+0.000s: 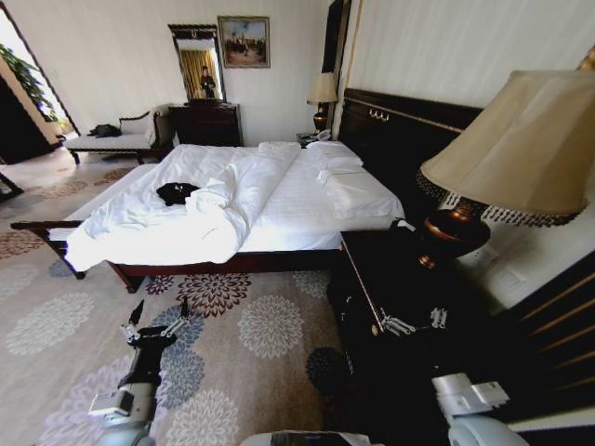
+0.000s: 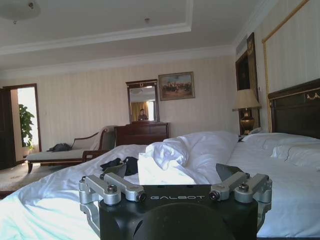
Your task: Fold the clothes on the bed.
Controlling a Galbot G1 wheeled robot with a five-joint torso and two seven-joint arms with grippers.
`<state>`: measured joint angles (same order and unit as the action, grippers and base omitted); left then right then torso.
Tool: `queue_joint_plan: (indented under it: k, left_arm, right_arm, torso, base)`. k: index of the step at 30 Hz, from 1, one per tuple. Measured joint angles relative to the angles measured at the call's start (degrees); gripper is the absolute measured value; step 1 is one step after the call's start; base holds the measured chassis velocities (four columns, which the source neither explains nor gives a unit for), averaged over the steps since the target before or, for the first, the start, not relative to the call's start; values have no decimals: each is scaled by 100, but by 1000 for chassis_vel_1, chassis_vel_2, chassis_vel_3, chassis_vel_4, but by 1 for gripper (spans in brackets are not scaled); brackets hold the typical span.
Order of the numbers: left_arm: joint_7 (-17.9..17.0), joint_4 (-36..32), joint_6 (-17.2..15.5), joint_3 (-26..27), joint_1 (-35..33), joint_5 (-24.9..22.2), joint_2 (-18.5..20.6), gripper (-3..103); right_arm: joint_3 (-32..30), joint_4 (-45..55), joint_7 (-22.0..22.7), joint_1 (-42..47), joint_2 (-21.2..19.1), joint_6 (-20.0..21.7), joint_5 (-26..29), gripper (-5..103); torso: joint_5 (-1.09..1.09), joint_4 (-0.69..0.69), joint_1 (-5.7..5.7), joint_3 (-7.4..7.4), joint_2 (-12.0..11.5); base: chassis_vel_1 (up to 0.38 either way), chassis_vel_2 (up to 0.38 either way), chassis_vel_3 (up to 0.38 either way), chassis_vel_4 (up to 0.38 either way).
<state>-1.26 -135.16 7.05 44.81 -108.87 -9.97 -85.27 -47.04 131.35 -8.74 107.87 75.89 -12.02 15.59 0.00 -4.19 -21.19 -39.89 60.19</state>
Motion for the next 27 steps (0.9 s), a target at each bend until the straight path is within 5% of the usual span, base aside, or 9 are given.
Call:
queue_joint_plan:
  k: [27]
  left_arm:
    - [-2,47,46,-22,42,-27,-40,100]
  right_arm:
    - [58,-121,38,-95,-4,-37,39,100]
  torso:
    - [0,0,0,0,0]
  base:
    - [-43,44,43,-44]
